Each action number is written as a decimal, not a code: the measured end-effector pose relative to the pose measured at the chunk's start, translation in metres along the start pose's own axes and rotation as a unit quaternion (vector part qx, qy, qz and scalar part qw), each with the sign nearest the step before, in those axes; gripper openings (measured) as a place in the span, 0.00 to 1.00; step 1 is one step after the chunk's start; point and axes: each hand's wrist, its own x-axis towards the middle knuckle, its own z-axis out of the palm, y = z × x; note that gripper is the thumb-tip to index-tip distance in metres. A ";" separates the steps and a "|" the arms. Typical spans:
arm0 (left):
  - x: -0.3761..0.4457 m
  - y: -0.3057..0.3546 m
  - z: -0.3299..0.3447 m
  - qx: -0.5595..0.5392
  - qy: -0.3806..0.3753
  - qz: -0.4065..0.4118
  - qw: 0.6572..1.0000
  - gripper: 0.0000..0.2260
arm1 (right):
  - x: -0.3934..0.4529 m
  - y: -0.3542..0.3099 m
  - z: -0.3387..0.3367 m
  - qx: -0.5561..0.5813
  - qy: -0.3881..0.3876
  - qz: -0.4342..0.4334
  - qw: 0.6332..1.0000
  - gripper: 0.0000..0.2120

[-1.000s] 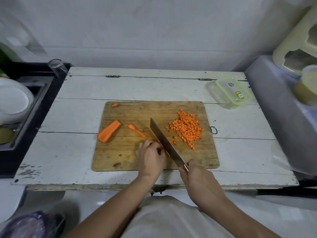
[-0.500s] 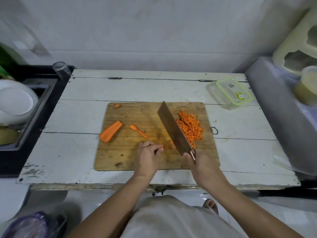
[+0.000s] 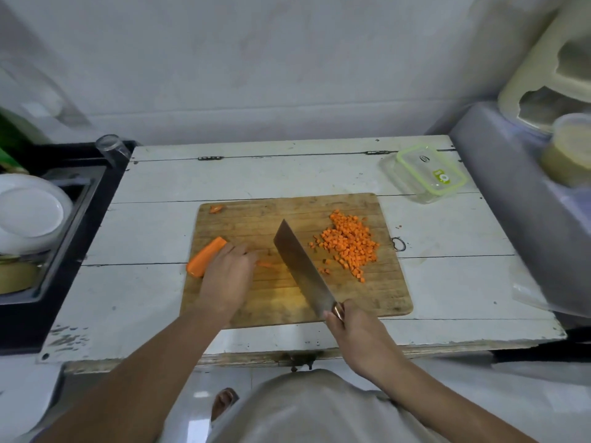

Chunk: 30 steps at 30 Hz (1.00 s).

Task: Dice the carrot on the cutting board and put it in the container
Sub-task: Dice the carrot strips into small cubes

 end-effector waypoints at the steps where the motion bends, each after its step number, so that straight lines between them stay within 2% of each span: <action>1: -0.003 0.000 -0.002 -0.003 -0.001 -0.007 1.000 0.08 | 0.003 0.001 -0.002 -0.002 -0.003 0.006 1.000 0.15; 4: -0.011 0.003 -0.004 -0.050 -0.012 -0.028 0.998 0.06 | 0.021 0.012 -0.020 -0.015 0.004 0.024 1.000 0.13; 8: -0.006 0.030 0.002 -0.126 -0.041 -0.045 0.990 0.06 | 0.047 0.022 -0.061 -0.037 0.055 0.032 0.997 0.10; 12: 0.001 0.076 0.010 -0.183 -0.070 -0.026 0.980 0.12 | 0.056 0.023 -0.075 -0.053 0.059 0.034 0.996 0.13; 15: -0.009 0.080 0.008 -0.241 -0.067 -0.088 0.964 0.16 | 0.050 0.023 -0.069 -0.005 0.056 0.016 0.998 0.12; 18: -0.021 0.074 0.003 -0.275 -0.101 -0.157 0.943 0.13 | 0.041 0.022 -0.060 0.034 0.059 -0.009 0.998 0.12; 23: -0.029 0.091 -0.009 -0.310 -0.211 -0.172 0.911 0.05 | 0.039 0.025 -0.044 0.007 0.046 0.022 0.999 0.18; 25: -0.030 0.094 -0.010 -0.259 -0.186 -0.159 0.934 0.04 | 0.037 0.024 -0.045 0.016 0.046 0.023 0.999 0.18; 27: -0.029 0.090 -0.006 -0.234 -0.130 -0.111 0.957 0.05 | 0.034 0.024 -0.047 0.045 0.048 0.021 0.998 0.17; 30: -0.023 0.079 0.008 -0.213 -0.114 0.060 0.968 0.16 | 0.031 0.026 -0.052 0.053 0.051 0.032 0.997 0.16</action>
